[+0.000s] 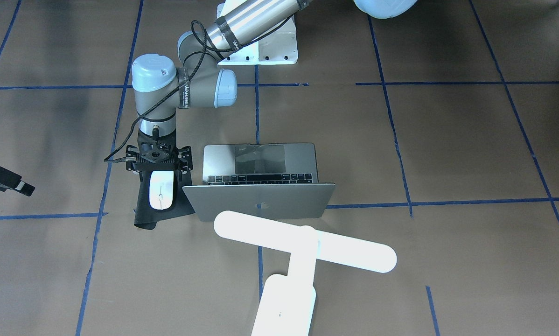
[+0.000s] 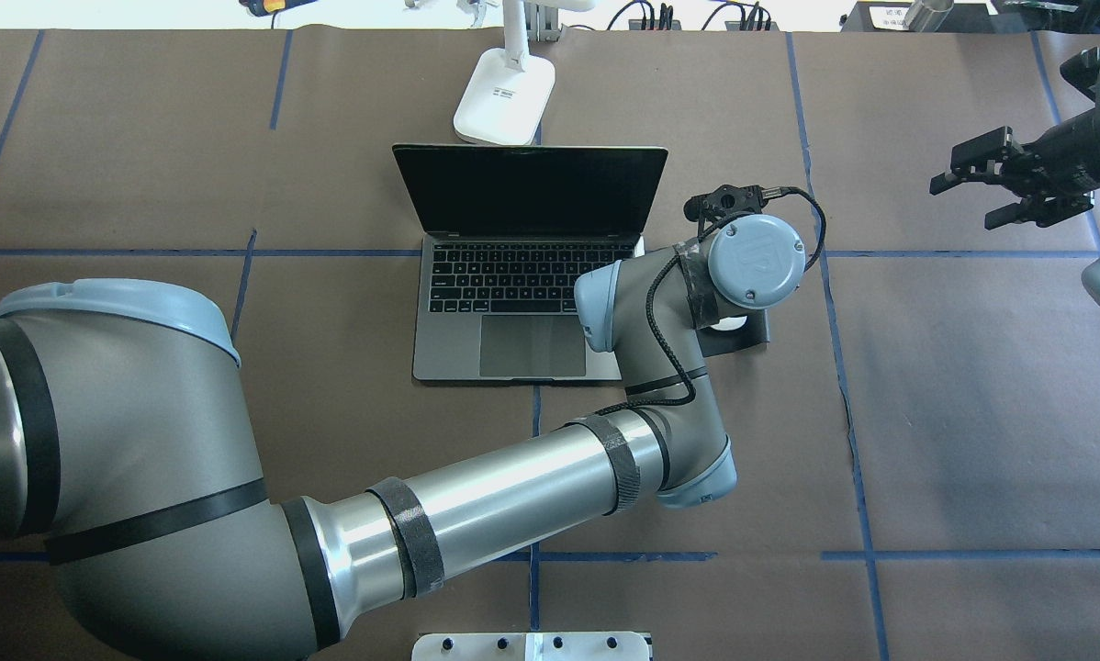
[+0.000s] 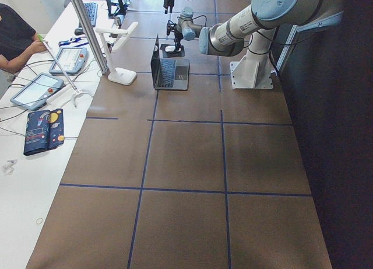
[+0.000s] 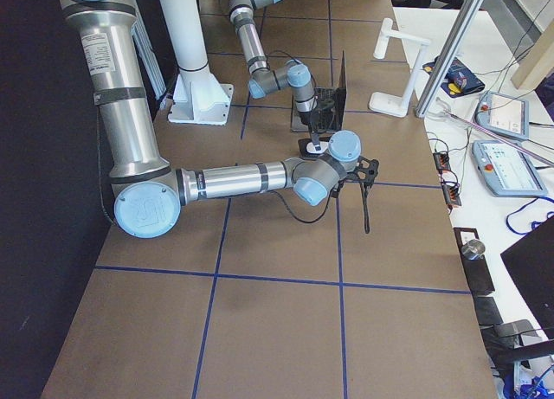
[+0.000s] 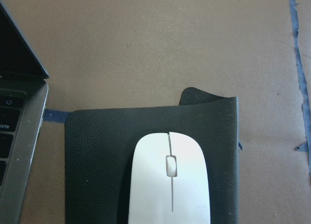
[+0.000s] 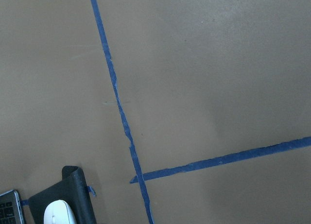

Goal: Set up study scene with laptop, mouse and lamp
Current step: 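Lower the white mouse onto the black mouse pad with the left gripper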

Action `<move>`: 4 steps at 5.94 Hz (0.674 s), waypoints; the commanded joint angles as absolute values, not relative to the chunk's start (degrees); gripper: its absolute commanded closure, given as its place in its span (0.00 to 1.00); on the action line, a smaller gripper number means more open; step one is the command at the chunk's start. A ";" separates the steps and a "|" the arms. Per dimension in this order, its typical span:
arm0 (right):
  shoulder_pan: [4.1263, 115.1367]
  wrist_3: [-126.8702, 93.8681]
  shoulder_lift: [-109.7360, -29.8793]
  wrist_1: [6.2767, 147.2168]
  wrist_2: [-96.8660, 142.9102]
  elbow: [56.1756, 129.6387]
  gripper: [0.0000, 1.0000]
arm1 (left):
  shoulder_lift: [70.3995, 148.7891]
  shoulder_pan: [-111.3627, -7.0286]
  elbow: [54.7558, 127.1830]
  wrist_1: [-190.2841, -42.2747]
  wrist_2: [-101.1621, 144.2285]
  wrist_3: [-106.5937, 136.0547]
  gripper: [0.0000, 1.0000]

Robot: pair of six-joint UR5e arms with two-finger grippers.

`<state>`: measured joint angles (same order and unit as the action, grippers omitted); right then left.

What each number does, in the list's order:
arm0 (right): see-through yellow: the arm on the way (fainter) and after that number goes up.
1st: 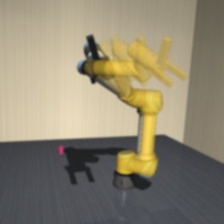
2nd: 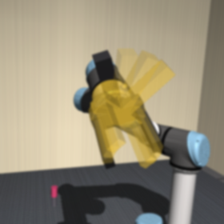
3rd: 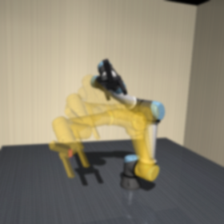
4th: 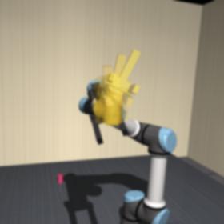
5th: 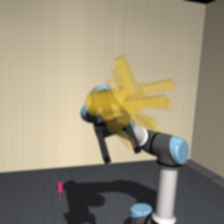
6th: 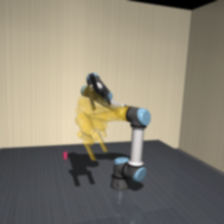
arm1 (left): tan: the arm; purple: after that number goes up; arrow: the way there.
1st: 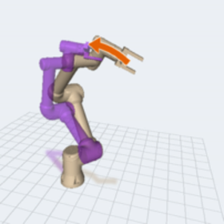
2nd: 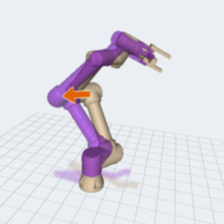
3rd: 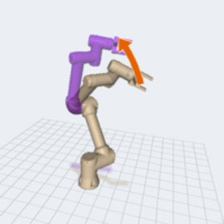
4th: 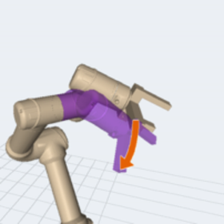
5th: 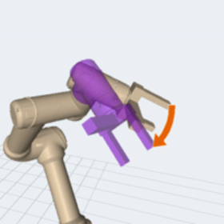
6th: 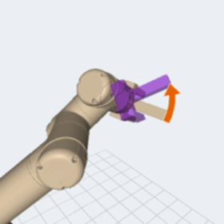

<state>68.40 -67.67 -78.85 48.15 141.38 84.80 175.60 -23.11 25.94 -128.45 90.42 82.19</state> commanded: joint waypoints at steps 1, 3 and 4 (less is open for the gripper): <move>69.77 -67.68 -78.49 48.43 143.16 84.90 0.00 | 175.87 -23.20 27.76 -128.41 90.88 82.79 0.00; 71.80 -67.59 -78.66 48.52 143.79 84.90 0.00 | 173.78 -23.38 35.28 -126.58 91.58 82.88 0.00; 72.59 -67.59 -78.84 48.52 143.79 85.16 0.00 | 167.76 -23.38 46.82 -122.04 94.02 82.97 0.00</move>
<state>71.74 -67.61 -78.69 48.51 143.72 85.00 172.22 -23.36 37.79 -125.45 92.25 82.90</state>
